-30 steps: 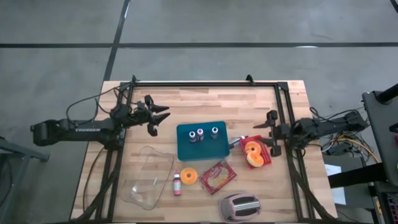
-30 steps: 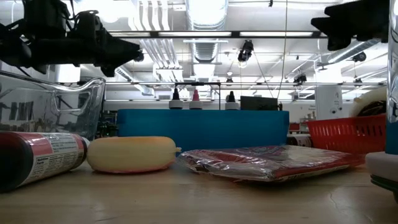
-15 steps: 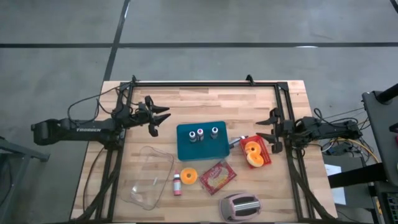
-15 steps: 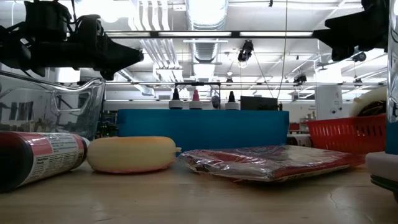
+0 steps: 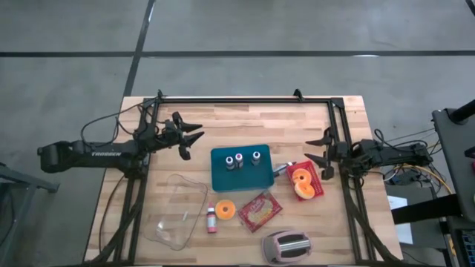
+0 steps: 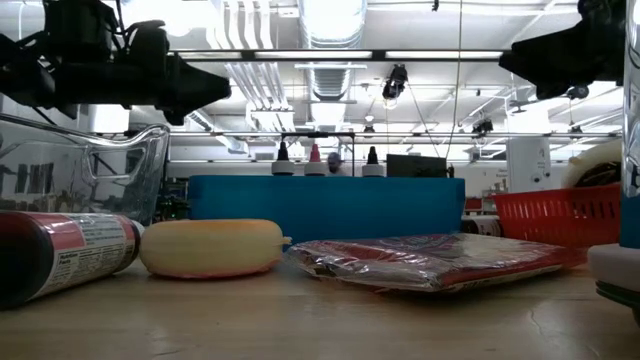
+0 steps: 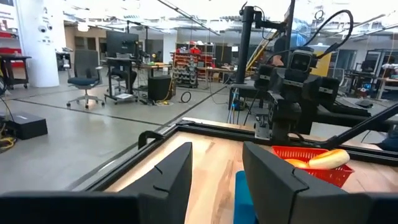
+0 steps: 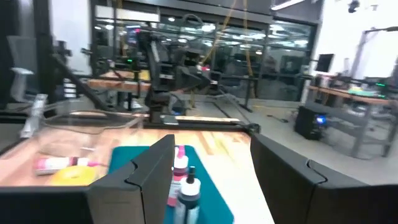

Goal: Pick & Place Food Item
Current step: Put the black food coloring bottle into the blue bin

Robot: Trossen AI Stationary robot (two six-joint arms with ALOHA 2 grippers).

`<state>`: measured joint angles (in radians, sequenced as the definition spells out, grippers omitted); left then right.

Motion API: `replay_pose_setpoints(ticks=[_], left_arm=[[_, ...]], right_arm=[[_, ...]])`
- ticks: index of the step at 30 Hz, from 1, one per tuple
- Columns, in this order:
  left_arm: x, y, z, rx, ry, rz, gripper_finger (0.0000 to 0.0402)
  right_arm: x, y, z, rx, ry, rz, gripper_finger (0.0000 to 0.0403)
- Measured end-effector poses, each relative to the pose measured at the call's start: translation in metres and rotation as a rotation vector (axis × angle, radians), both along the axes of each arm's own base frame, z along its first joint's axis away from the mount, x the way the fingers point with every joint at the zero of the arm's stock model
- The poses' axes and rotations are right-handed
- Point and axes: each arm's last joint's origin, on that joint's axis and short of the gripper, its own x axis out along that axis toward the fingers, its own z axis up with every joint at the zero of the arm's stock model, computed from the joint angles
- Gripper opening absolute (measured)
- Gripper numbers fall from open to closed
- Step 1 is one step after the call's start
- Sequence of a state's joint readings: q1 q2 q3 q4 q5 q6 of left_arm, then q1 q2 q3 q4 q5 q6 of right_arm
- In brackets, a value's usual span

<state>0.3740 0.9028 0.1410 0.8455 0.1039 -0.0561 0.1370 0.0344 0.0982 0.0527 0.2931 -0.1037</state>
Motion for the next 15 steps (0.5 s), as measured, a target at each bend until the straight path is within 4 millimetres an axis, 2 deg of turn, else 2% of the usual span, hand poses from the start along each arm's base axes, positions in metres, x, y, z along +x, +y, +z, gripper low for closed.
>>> replay_pose_setpoints(ticks=[9, 15], left_arm=[[0.001, 0.0002, -0.0017, -0.028, 0.008, -0.006, 0.0147], [0.0072, 0.0006, 0.0037, -0.07, 0.01, -0.076, 0.0147]], right_arm=[[0.0, -0.0024, -0.0025, 0.071, 0.01, -0.081, 0.0205], [0.0001, -0.0028, -0.004, 0.104, 0.015, -0.094, 0.0205]])
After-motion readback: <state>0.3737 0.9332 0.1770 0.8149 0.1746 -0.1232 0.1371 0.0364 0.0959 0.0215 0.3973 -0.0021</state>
